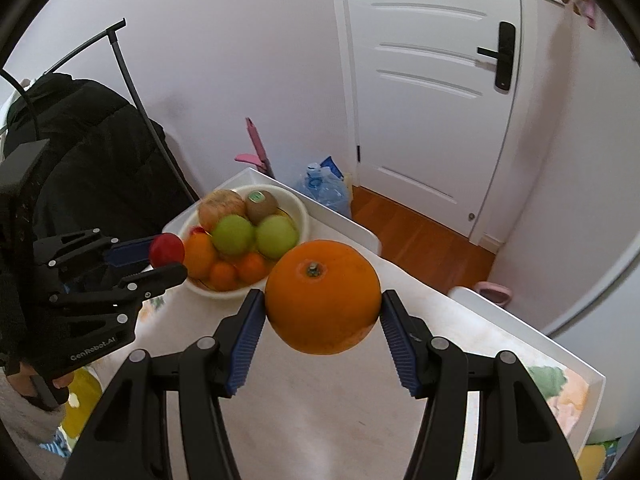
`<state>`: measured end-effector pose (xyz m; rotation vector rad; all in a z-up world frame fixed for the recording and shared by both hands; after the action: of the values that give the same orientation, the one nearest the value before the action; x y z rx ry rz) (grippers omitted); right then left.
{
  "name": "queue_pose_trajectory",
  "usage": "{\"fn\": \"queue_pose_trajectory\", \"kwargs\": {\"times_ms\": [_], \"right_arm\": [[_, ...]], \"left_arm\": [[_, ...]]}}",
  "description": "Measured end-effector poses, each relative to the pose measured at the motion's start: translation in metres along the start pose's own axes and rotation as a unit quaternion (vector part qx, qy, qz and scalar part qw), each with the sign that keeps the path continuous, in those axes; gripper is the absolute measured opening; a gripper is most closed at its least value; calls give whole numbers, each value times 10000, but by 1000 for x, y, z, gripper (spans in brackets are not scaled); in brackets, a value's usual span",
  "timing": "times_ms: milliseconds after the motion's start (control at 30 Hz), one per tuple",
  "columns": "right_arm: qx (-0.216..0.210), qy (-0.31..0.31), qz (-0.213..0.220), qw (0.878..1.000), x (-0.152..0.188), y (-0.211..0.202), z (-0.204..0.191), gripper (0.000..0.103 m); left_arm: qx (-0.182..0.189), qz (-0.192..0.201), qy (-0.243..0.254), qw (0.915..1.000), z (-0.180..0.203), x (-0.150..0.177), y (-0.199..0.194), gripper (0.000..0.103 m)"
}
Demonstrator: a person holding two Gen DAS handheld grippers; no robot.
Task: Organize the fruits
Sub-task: 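Carry the tomato and orange over the duck bowl with both tools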
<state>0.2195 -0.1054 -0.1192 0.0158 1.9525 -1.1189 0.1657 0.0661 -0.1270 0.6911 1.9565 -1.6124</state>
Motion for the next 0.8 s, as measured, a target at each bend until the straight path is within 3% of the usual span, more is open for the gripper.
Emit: {"fn": "queue_pose_trajectory", "kwargs": {"times_ms": [400,800], "right_arm": [[-13,41,-16,10000,-36,57,-48,55],[206,258,-122,9994,-46,98,-47,55]], "left_arm": [[-123,-135,-82,9998,-83,11,47,38],[142,-340,41,9993,-100,24,94,38]]}}
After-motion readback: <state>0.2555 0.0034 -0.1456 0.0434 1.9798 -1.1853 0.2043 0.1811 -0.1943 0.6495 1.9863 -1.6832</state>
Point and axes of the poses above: each gripper's, at about its wrist camera, not at the fingertips, and y roughly the way its jaws point, z to its right, x to its underside, the point moved 2 cm from there along y, roughly the way its jaws point, and after that the axes turned 7 degrees about -x, right-handed, at the moved point
